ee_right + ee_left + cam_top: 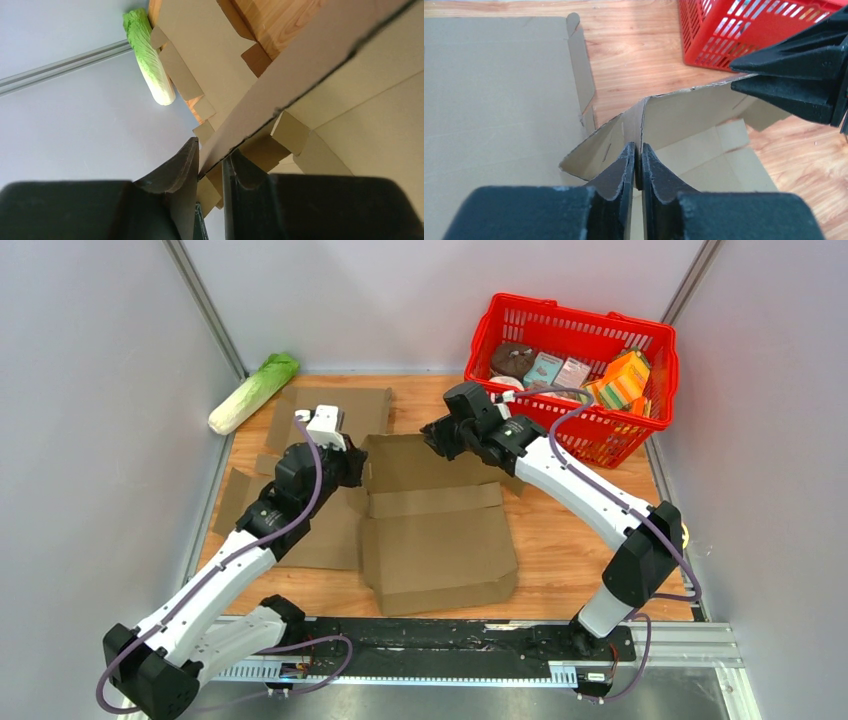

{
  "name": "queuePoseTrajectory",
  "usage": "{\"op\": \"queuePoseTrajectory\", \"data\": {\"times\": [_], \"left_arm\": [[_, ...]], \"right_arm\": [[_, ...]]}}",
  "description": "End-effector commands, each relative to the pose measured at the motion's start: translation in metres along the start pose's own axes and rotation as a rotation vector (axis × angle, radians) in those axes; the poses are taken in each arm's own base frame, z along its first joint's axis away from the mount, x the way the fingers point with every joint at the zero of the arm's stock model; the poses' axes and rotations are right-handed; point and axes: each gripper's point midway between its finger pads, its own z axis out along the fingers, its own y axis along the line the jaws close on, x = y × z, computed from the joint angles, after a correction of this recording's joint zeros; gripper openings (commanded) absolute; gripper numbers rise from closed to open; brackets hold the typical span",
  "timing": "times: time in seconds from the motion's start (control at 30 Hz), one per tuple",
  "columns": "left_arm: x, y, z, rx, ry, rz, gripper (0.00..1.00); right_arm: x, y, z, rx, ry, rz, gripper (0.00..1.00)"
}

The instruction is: Fold the paper box

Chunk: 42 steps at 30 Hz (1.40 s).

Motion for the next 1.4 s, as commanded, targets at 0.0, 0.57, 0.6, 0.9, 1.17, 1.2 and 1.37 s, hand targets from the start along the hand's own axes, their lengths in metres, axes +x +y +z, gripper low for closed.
{"op": "queuePoseTrajectory", "data": {"times": [0.0, 0.57, 0.6, 0.9, 1.17, 1.2, 1.37], "left_arm": [[-0.016, -0.015, -0.013, 0.071, -0.025, -0.027, 0.2], [-0.003, 0.017, -0.065, -0.077, 0.094, -0.043, 0.46], [-0.001, 0.02, -0.063, -0.106, 0.127, -0.035, 0.44], [0.027, 0.015, -0.057, -0.033, 0.151, -0.066, 0.6], [0.038, 0.022, -0.041, -0.137, 0.286, -0.105, 0.6], [0.035, 0.025, -0.042, -0.162, 0.279, -0.126, 0.59], [0.032, 0.05, -0.046, -0.354, 0.271, -0.211, 0.58]], "right_arm": [[-0.004, 0.018, -0.007, -0.048, -0.026, -0.047, 0.24], [-0.005, 0.038, -0.007, -0.33, -0.009, -0.268, 0.19], [-0.004, 0.032, -0.004, -0.326, -0.004, -0.276, 0.18], [-0.003, 0.033, 0.005, -0.455, -0.041, -0.309, 0.07], [-0.006, 0.039, 0.001, -0.484, -0.064, -0.291, 0.07], [-0.007, 0.04, 0.0, -0.485, -0.066, -0.292, 0.07], [-0.01, 0.04, -0.002, -0.486, -0.08, -0.288, 0.07]]}}
